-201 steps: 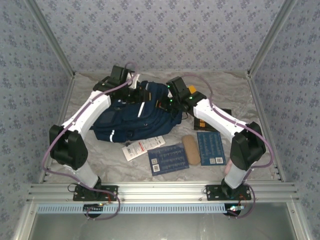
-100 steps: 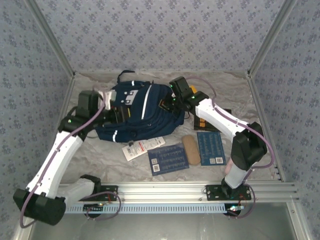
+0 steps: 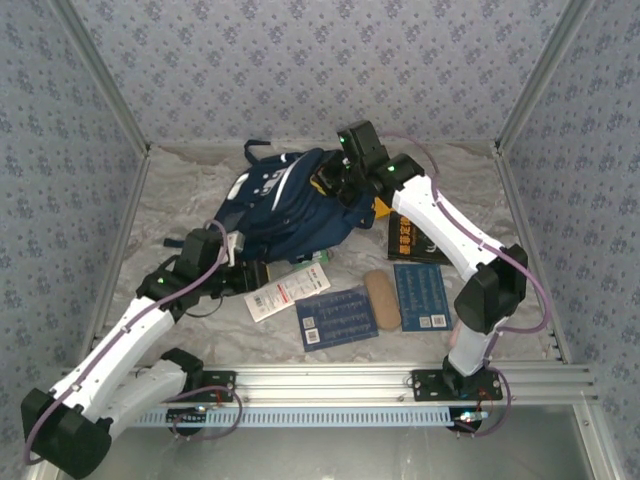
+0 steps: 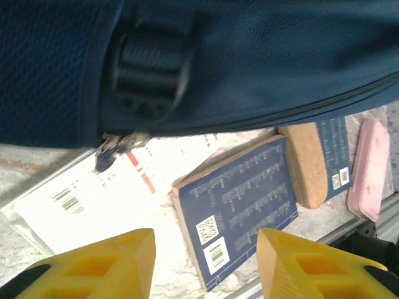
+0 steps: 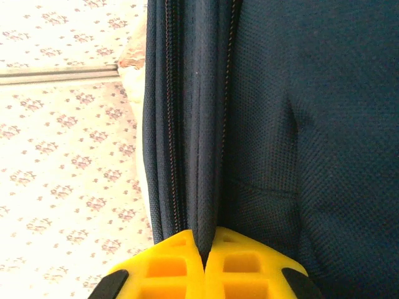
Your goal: Pack books, pencil case, and school supplies into a backpack
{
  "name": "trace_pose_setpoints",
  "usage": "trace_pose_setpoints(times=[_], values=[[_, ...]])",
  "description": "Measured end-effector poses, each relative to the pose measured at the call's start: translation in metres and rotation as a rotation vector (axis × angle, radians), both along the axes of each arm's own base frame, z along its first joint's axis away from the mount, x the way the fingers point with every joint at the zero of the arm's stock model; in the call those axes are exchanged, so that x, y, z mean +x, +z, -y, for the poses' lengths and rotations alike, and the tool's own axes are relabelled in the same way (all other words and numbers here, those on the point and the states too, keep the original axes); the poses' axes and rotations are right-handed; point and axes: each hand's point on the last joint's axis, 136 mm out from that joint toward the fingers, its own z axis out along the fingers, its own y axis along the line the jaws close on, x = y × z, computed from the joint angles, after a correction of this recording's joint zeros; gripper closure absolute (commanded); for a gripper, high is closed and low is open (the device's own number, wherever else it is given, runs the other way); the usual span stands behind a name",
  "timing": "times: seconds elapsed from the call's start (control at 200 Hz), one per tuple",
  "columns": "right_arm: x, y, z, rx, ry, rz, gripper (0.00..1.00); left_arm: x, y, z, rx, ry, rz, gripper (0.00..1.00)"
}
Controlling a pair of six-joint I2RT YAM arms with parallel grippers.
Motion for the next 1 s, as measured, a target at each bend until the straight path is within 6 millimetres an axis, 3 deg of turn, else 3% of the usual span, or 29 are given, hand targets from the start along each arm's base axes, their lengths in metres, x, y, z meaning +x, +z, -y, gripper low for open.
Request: trace_pose_setpoints(times=[0.19, 0.515, 0.999], values=[[0.003, 0.002, -0.003, 0.011, -0.019, -0.035, 1.0, 0.013, -0.004, -0.001, -0.008, 0.052, 0.042, 0.49], [0.003, -0.007, -0.006, 0.019, -0.031, -0.079, 1.0, 0.033, -0.011, 0.008, -0.029, 0.066, 0.077, 0.57], [0.006, -0.006, -0.008, 0.03, -0.039, -0.087, 1.0, 0.043, -0.037, 0.0, 0.087, 0.068, 0.061, 0.59]])
